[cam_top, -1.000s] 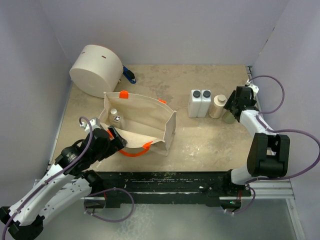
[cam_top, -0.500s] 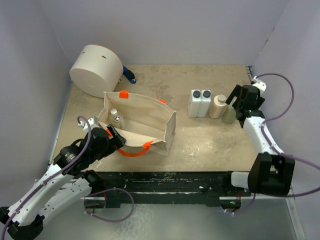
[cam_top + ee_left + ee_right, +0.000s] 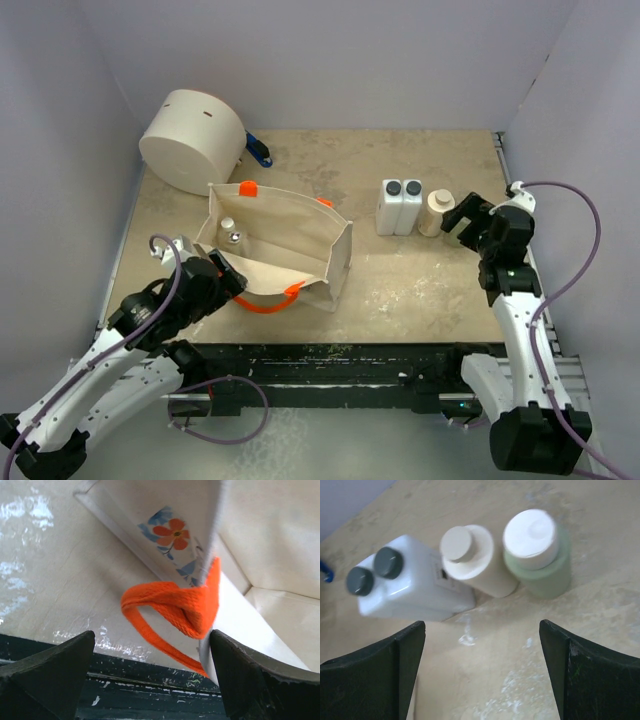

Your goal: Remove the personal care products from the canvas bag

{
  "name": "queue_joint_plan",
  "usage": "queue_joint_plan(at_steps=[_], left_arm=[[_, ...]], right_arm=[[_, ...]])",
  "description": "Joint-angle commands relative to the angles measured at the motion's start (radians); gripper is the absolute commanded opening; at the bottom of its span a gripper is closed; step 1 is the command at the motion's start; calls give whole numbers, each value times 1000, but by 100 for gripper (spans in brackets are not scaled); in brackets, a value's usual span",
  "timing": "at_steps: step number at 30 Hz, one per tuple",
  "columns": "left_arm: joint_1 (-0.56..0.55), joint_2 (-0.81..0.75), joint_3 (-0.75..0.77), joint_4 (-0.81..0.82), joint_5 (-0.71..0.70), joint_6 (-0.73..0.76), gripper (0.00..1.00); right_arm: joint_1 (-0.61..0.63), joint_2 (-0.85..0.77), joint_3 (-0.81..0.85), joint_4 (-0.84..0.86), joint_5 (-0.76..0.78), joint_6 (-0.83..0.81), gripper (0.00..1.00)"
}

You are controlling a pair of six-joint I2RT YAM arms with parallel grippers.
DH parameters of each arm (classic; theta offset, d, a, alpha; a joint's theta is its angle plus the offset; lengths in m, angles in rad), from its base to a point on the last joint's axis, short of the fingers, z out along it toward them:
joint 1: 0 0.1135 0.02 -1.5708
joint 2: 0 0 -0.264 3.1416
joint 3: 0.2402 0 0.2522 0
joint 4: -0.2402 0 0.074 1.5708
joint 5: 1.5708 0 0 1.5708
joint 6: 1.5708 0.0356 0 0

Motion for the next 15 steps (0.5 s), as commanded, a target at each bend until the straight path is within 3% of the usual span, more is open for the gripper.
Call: queue_joint_plan(at_steps=[1, 6, 13, 15], left_arm=[[-3, -20, -69, -37, 18, -120, 99], [-5, -40, -77, -78, 10, -191, 99], [-4, -45, -98, -78, 29, -218, 99], [-4, -46, -94, -80, 26, -217, 99]], right_arm=[[65, -52, 99, -9, -228, 112, 96], [365, 53, 280, 14, -184, 143, 95], [888, 334, 526, 87, 55, 56, 90], [982, 431, 595, 92, 102, 15, 90]])
